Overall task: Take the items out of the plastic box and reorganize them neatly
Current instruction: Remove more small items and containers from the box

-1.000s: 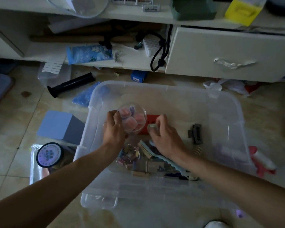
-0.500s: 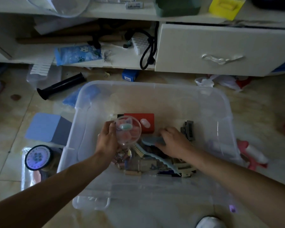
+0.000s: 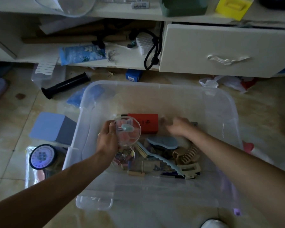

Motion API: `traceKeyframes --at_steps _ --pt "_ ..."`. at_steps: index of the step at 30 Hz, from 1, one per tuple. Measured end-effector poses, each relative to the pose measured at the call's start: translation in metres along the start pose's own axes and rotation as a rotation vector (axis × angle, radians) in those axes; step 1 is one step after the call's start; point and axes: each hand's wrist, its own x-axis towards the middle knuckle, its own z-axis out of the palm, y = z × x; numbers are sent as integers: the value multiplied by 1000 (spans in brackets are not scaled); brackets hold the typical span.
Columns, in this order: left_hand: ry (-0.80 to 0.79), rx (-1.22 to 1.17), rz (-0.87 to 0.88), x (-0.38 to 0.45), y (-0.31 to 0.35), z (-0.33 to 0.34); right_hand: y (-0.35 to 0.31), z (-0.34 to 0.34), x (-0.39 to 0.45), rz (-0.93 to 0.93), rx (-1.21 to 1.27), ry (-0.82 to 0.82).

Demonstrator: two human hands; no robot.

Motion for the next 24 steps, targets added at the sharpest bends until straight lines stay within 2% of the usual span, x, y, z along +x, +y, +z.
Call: traceKeyframes --at_steps 1,3,5,9,12,14,17,19,21,24 --pt "0 14 -6 0 -1 0 -3 -3 3 55 124 96" --pt "-11 43 -22 0 -3 0 -12 -1 10 78 308 145" --pt "-40 61 -28 -2 -3 1 -21 11 14 52 289 179" --pt "-96 50 -43 -7 -2 2 -20 42 17 14 172 352" --pt "-165 34 -58 -9 1 2 -16 41 15 -8 157 350" --pt "-199 41 -65 -9 3 1 -16 33 10 -14 182 349" --pt "-245 33 -93 -9 5 1 -20 15 -12 -40 301 445" --pt "-250 59 -106 -10 5 2 -27 4 -37 -164 375 526" --pt "-255 80 -89 -11 5 2 -39 -4 -64 -360 436 478" --pt "-292 87 -53 -14 5 4 -56 2 -91 -544 489 184"
